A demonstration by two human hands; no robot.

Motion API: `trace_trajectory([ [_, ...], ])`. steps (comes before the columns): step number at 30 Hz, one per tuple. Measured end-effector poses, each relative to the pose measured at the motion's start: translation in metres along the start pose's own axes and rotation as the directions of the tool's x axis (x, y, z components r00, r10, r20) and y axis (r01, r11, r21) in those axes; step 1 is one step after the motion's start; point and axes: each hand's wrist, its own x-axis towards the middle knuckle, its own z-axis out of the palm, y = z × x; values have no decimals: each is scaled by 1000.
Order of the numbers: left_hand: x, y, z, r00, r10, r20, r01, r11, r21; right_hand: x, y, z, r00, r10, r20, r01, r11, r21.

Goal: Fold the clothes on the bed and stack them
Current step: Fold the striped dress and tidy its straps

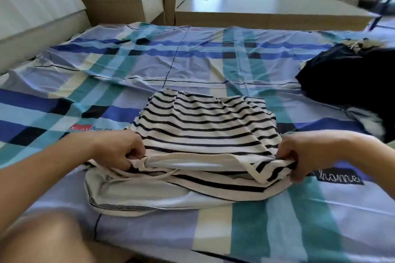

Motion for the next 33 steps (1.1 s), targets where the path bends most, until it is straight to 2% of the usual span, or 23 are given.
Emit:
trace_trajectory([
  [4,-14,10,-4,969,-86,231,85,996,17,-6,-9,6,972,46,229,-42,999,-22],
  [5,-17,13,-7,943,-106,316,114,993,-5,-7,-8,4,972,40,230,-50,998,36],
  [6,-18,14,-12,921,-112,374,142,988,-54,-6,-5,0,987,31,160,-52,990,128],
  [7,-16,16,-18,922,-108,372,162,980,-117,-2,-1,-6,999,38,20,-41,974,222],
  [8,-10,15,-23,949,-111,294,168,971,-173,5,3,-11,985,81,-155,-32,954,297],
  [9,0,13,-26,980,-140,141,168,962,-216,15,7,-15,936,140,-324,-13,931,366],
  [10,14,6,-26,980,-193,-55,174,953,-247,27,12,-16,866,215,-452,5,900,437],
  [11,31,0,-25,935,-269,-232,198,937,-287,39,17,-16,802,293,-520,17,860,510],
  [13,65,-12,-18,792,-437,-426,259,873,-414,64,25,-13,748,420,-514,12,765,644],
  [14,81,-17,-14,732,-513,-448,274,824,-496,76,30,-11,745,466,-478,6,712,703],
  [16,105,-24,-8,658,-634,-405,272,703,-657,92,35,-10,732,528,-431,21,614,789],
  [18,124,-30,-9,632,-697,-338,261,602,-755,104,38,-12,713,571,-407,40,546,837],
  [20,138,-35,-12,622,-724,-299,256,549,-795,115,38,-15,708,598,-376,76,464,882],
  [22,149,-42,-19,599,-759,-253,210,454,-866,125,36,-23,713,624,-319,91,370,925],
  [24,159,-55,-26,614,-780,-120,140,257,-956,135,36,-29,735,634,-238,52,298,953],
  [25,163,-64,-26,641,-767,-34,111,137,-984,139,37,-30,761,618,-197,41,258,965],
  [27,173,-79,-24,715,-698,52,70,-2,-998,142,41,-32,798,577,-173,74,192,979],
  [29,177,-82,-26,754,-657,3,-25,-34,-999,141,52,-34,796,567,-211,139,169,976],
  [30,176,-77,-30,746,-665,-48,-95,-34,-995,140,60,-34,778,577,-250,198,152,968],
  [31,174,-75,-34,722,-684,-105,-177,-35,-984,139,68,-35,751,595,-286,254,140,957],
  [33,173,-77,-37,623,-761,-183,-295,-12,-955,139,83,-36,677,656,-334,337,126,933],
])
